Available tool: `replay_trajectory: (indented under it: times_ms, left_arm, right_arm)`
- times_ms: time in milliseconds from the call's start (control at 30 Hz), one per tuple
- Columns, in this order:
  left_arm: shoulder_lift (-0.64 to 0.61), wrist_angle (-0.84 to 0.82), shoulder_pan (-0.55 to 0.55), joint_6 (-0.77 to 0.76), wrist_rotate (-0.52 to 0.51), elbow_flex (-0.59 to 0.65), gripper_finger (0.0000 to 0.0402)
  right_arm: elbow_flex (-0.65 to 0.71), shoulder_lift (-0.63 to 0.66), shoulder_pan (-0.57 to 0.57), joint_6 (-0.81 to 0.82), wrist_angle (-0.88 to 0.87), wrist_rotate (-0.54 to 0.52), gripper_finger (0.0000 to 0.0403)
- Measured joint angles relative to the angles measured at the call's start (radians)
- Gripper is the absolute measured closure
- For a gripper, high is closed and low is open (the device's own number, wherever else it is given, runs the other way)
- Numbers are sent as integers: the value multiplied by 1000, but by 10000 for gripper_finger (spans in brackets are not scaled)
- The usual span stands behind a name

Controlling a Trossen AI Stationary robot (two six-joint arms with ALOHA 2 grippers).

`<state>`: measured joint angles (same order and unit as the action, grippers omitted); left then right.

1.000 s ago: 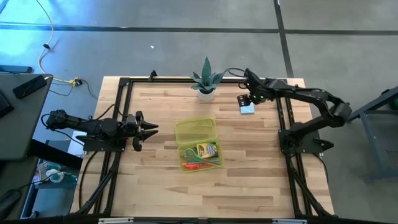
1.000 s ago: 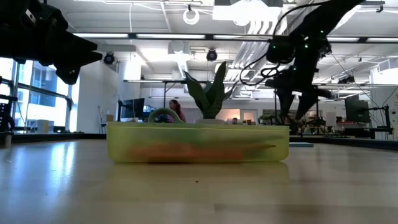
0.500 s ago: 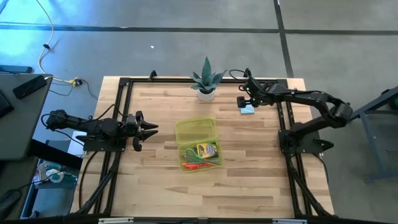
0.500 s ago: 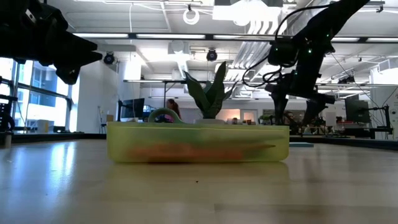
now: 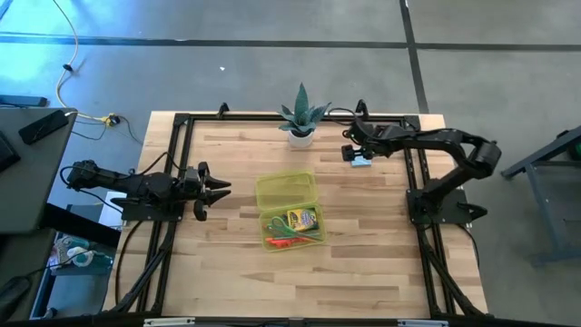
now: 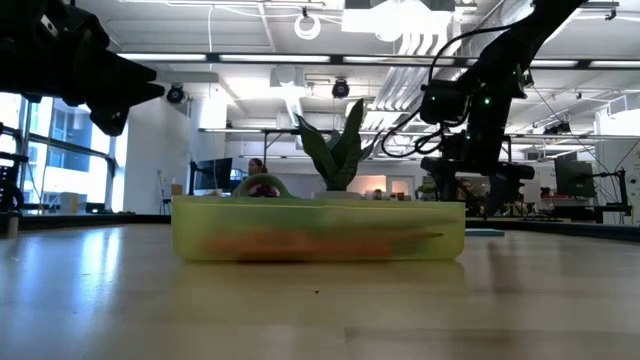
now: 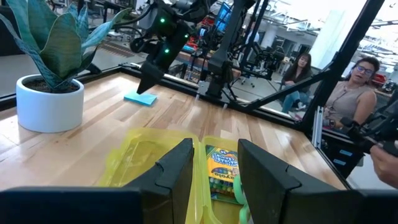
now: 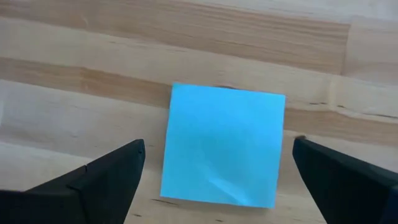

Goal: Pack school essentials
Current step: Put the blue sticky notes into the yellow school supply box

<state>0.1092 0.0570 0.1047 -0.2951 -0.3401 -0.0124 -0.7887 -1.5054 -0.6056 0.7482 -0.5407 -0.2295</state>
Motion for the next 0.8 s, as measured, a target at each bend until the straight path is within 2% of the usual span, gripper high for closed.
replay_trajectory:
  times_ms: [667, 800]
  left_arm:
    - [0, 0, 0, 0, 0, 0, 287]
    - [0, 0, 0, 0, 0, 0, 287]
  right_arm:
    - [1, -67, 0, -23, 22, -7, 2]
    - [43, -67, 0, -22, 62, -6, 3]
